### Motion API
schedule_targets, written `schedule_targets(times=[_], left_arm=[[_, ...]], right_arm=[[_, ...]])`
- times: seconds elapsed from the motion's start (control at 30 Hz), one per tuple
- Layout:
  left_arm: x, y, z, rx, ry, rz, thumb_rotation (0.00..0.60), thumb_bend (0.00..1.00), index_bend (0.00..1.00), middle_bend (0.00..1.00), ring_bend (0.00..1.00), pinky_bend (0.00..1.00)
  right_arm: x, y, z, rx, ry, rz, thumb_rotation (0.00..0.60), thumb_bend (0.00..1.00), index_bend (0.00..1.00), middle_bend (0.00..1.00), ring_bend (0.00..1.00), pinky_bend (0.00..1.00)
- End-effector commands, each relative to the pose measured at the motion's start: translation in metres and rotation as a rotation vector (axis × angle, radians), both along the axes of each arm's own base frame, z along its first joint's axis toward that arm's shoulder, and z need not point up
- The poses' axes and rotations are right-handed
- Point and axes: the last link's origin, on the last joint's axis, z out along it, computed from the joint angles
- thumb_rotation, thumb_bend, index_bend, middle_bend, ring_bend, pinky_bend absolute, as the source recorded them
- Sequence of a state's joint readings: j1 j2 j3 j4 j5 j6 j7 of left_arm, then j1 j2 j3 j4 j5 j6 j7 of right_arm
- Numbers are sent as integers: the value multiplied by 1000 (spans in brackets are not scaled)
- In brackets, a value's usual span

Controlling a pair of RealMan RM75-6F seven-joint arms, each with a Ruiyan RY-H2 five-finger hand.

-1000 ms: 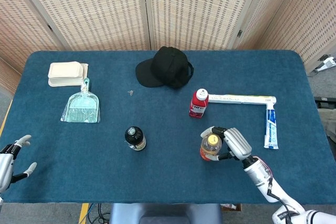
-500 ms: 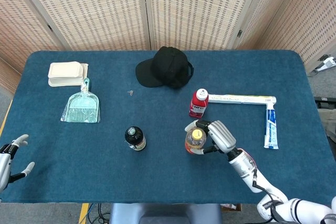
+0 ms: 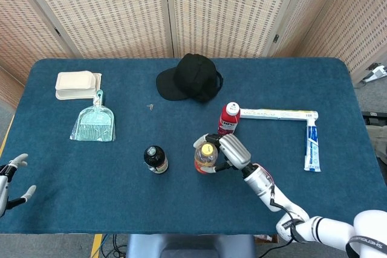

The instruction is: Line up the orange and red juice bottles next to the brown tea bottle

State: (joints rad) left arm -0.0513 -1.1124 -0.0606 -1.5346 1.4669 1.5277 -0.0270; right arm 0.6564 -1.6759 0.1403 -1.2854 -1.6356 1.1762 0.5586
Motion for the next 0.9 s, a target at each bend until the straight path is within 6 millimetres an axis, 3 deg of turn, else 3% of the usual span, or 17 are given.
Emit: schedule_targets(times=[0.03, 0.43, 0.6, 0.73, 0.9], left_arm=[[-1, 0, 2, 6, -2, 4, 600, 206, 346, 332, 346, 554], [-5, -2, 11, 32, -20, 18, 600, 206, 380, 332, 348, 554], [-6, -2, 14, 34, -26, 21, 600, 206, 384, 332, 348, 554], [-6, -3, 15, 35, -28, 19, 600, 206, 384, 332, 349, 554], [-5, -4, 14, 33, -24, 15, 600, 206, 385, 332, 349, 554]], right_arm=[[6, -3, -8, 19, -12, 6, 600, 187, 503, 527, 465, 658], [14, -10, -34, 67, -6, 20, 600, 187, 504, 523, 465, 658], [12, -9, -37, 61, 13, 43, 600, 172, 493, 478, 451, 657], [12, -9, -36, 56, 27, 58, 600, 127, 371, 405, 391, 622], [12, -7, -32, 52, 40, 72, 600, 33, 181, 270, 275, 492]])
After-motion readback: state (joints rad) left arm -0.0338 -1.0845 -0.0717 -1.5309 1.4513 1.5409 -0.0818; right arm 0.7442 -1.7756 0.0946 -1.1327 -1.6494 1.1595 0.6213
